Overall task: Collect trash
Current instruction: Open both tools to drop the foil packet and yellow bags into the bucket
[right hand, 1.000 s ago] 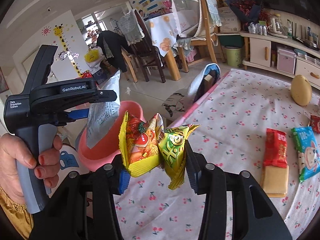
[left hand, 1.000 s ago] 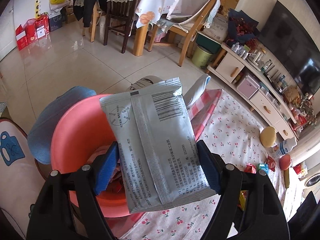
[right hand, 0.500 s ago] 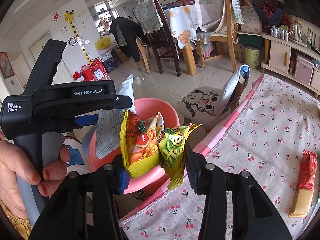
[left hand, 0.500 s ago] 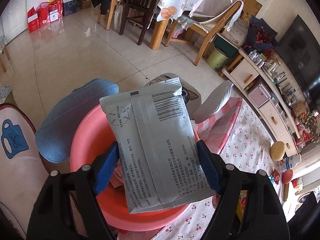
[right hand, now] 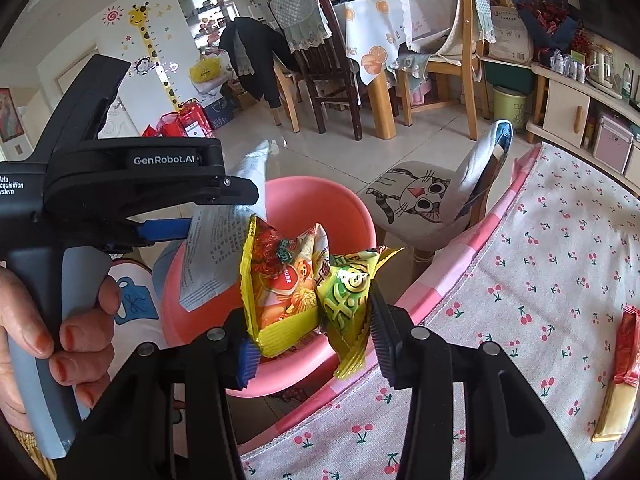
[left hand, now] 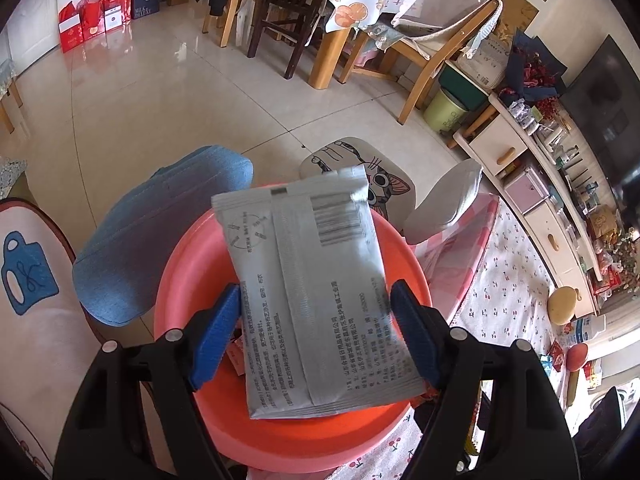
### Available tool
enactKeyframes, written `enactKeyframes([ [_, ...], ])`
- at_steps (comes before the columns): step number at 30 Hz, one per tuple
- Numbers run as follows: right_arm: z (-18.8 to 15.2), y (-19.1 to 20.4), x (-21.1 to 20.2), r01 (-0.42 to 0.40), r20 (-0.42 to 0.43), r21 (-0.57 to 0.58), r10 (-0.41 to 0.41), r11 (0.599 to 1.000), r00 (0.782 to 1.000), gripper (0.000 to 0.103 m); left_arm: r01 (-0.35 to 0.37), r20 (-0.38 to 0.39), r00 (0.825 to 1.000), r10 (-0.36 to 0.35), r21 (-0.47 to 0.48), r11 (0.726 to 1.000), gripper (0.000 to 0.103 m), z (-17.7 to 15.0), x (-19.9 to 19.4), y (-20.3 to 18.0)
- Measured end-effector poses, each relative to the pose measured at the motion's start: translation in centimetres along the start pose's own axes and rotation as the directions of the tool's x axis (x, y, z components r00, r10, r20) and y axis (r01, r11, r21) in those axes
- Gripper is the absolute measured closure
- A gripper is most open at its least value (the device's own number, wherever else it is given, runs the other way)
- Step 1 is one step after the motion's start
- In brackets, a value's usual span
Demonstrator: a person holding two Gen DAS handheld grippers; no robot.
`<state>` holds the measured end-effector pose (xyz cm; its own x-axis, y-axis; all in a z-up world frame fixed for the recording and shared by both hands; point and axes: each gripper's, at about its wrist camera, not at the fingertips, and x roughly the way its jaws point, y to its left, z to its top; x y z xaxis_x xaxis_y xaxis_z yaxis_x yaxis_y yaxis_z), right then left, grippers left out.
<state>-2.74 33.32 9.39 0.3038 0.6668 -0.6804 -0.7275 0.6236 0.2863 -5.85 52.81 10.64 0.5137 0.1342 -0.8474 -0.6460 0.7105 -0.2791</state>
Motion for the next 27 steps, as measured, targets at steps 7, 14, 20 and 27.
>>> enactKeyframes([
  [7, -0.2, 1.2, 1.7, -0.008, -0.042, -0.041, 0.006, 0.999, 0.999, 0.049, 0.008, -0.017, 1.0, -0.008, 0.004, 1.0, 0.032, 0.0, 0.3, -0.2],
  [14, -0.7, 0.2, 0.2, -0.037, 0.026, 0.014, 0.036, 0.999, 0.999, 0.021, 0.008, -0.001, 1.0, -0.008, -0.004, 1.0, 0.032, -0.1, 0.2, -0.1],
  [20, -1.5, -1.4, -2.6, 0.01, 0.082, 0.053, -0.014, 0.999, 0.997, 0.014, 0.033, 0.019, 0.999, -0.033, 0.02, 0.999, 0.024, -0.3, 0.2, -1.0],
  [27, -2.8, -3.1, -5.0, 0.05, 0.107, 0.104, -0.061, 0.993, 0.992, 0.012, 0.061, 0.092, 0.993, -0.07, 0.104, 0.993, 0.012, -1.0, -1.3, -3.6],
])
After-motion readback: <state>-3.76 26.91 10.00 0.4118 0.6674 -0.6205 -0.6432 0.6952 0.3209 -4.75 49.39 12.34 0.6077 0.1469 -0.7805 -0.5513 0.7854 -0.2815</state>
